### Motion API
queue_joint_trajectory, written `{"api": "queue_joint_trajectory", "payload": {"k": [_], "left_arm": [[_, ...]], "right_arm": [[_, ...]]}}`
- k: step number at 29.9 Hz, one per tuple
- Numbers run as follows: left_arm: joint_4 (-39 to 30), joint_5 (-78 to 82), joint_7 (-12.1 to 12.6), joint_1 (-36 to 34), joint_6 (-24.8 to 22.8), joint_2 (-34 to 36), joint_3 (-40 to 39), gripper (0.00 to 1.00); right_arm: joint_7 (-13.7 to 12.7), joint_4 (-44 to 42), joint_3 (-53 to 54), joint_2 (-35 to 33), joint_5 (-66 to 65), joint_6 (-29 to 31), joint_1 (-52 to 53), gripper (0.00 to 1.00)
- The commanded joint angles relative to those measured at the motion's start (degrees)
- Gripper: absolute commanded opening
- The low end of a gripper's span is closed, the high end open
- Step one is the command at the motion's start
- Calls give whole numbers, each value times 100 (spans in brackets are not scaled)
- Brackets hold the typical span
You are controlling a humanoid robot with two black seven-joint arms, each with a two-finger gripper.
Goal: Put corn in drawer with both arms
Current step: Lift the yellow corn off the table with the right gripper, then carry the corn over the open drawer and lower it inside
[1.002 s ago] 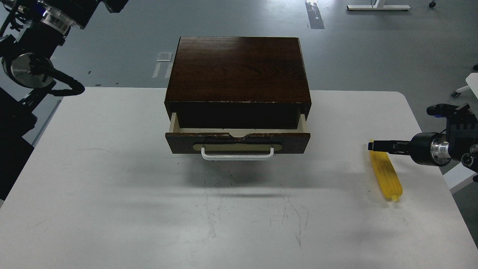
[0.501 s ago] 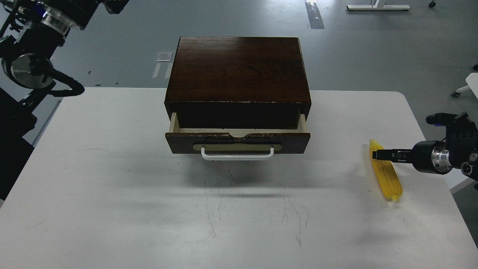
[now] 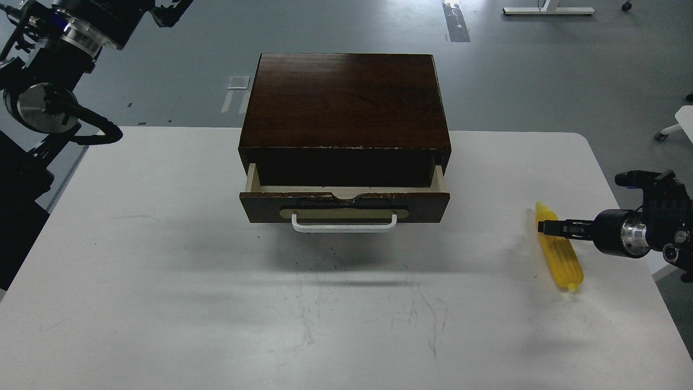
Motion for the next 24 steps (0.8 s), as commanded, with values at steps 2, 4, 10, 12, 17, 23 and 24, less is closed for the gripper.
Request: {"api": "queue_joint_trajectory", "payload": {"k": [2,4,10,12,17,23,24], "left_arm": [[0,0,-1,4,0,-14,0,98],[0,0,-1,-5,0,-14,8,98],[0,18,-1,-13,0,4,8,98],[0,18,8,-13,0,12,8,98],[-35,105,52,4,0,56,17,98],[-53,247,131,13,0,135,26,98],[-36,247,140,13,0,144,26,98]], "right_arm": [[10,-5,2,0,-1,-10,-27,32],[10,-5,11,-8,-1,-10,-1,22],[185,118,317,-114,52,7,533,11],[527,232,581,-201,200,42,780,3],[661,846,793,-378,325,51,1781,1],[643,1568,758,-194,202,78,3127,3],[643,1690,732,-10,54,147,3354,3]]}}
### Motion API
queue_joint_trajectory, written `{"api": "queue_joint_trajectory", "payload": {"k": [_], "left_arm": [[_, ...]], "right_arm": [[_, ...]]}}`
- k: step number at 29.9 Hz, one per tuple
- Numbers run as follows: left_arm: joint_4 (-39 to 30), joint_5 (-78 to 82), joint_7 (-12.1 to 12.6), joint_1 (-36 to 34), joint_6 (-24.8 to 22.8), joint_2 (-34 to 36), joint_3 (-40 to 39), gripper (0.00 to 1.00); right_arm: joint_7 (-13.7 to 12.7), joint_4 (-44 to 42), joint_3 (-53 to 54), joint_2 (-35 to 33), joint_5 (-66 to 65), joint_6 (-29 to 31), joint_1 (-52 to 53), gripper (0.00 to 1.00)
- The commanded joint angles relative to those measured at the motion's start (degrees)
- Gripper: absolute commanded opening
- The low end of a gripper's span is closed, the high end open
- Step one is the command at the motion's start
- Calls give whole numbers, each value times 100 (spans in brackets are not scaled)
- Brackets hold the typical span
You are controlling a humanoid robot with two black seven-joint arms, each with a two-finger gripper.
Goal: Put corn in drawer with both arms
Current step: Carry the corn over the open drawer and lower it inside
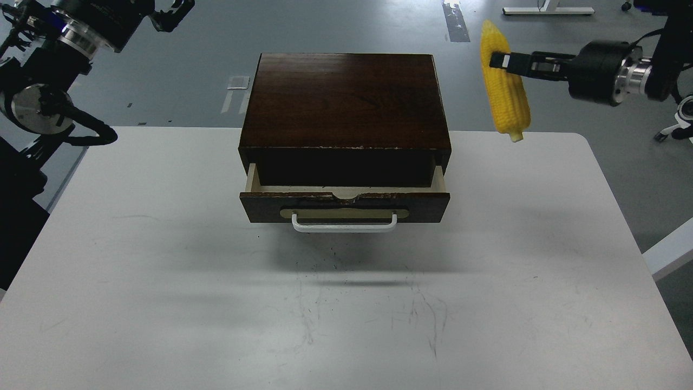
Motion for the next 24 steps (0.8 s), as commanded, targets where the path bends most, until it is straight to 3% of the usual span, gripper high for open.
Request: {"api": "queue_joint_trajectory", "payload": {"k": [1,12,15,24], "left_arm": [[57,8,12,2,0,16,1,98],[75,-9,-23,20,0,25,-17,98],[66,-1,-14,11,0,25,-26,98],[66,8,-23,11,0,113,-52,98]], "right_arm": [[-16,397,-58,449,-434,180,665,2],[19,1557,-49,1275,-3103,234,974,2],[107,1594,-84,1635,-4185,234,1000,3],[116,1436,-576,2112,-5418,207,948,3]]}}
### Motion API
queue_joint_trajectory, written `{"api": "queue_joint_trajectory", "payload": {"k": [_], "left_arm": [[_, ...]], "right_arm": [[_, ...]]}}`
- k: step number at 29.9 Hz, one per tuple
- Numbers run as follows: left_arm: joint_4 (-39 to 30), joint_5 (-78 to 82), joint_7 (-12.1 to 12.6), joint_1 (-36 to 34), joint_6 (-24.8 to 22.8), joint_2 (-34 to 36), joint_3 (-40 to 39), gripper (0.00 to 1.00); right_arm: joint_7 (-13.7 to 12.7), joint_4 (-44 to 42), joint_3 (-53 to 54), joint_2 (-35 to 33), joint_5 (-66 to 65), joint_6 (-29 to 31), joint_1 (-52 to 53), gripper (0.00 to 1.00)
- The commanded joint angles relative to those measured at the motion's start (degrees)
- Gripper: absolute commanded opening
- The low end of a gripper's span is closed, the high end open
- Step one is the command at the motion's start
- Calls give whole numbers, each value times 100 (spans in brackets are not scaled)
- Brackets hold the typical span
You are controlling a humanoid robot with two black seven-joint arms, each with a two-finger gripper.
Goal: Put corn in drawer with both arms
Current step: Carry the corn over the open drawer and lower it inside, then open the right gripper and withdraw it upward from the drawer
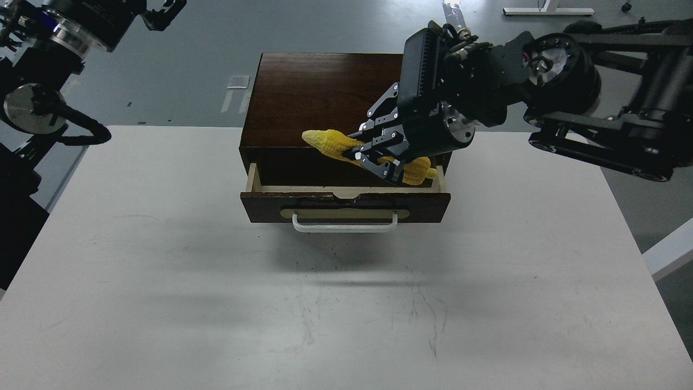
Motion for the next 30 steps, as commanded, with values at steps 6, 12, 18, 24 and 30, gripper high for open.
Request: {"api": "queue_joint_trajectory", "payload": {"k": [6,12,18,24,30], "left_arm": [[-1,7,-11,-1,0,66,0,98],[-1,7,-19,-1,0,110,0,98],[-1,-1,-19,-1,0,128,0,98],[-1,-1,-19,-1,0,119,-18,98],[-1,-1,-19,-10,0,128,-27,98]], "right_arm": [[0,-194,-214,240,-823,-110,-52,3],[0,-255,-223,355,-823,-154,-105,11],[0,-255,-223,355,-823,-154,-193,25],[0,-273,-214,355,-815,-154,-228,39],[-8,-290,-196,355,-788,-154,-272,66]]}}
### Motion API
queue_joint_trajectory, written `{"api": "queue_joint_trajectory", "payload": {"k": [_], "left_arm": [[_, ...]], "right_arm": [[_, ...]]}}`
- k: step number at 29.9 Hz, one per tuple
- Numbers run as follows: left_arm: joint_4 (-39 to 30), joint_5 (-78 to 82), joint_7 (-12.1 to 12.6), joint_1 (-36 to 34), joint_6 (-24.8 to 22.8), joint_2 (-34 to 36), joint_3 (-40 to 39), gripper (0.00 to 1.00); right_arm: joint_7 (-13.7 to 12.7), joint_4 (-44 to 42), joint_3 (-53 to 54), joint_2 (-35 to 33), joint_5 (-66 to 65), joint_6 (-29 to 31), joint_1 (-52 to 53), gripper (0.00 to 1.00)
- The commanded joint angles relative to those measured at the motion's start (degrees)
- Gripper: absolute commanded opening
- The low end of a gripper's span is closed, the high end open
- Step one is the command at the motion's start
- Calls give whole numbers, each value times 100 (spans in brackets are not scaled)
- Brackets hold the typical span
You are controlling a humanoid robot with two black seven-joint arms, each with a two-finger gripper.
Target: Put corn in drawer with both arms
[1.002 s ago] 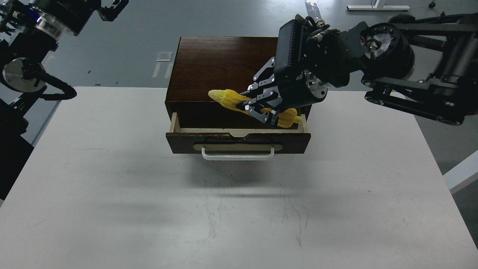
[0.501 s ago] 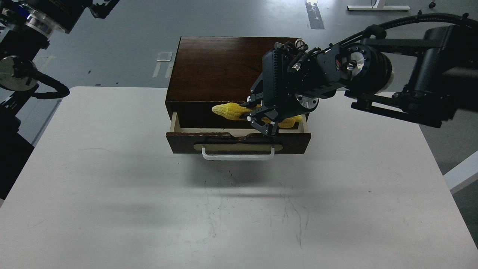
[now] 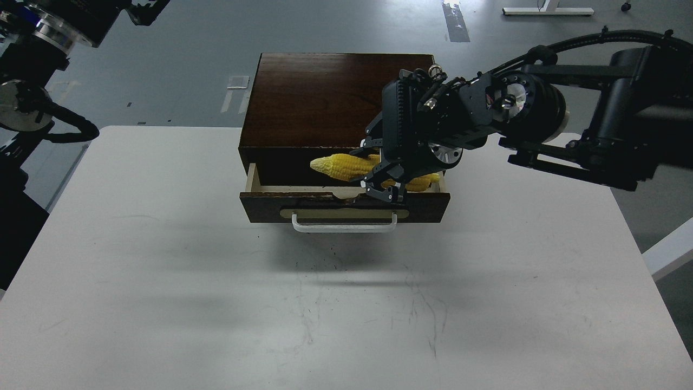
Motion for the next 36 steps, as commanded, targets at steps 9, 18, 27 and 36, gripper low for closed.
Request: {"api": "queue_joint_trajectory", "payload": {"k": [9,18,27,36], "left_arm": [[0,0,0,-25,0,111,-11,98],[0,9,35,-69,0,102,-3,98],[8,-17,-17,-60,0,32,-11,98],[131,-79,9,-52,0,-179,-20,98]], "right_arm": [[-18,-7,161,-27,117,-17,-24,72],[-211,-375,1233,-422,2416,9,46,99],[-220,-1079,1726,-1213,4913,-26,20,100],[-212,-2396,1744,-1652,9146,-53,-348,100]]}}
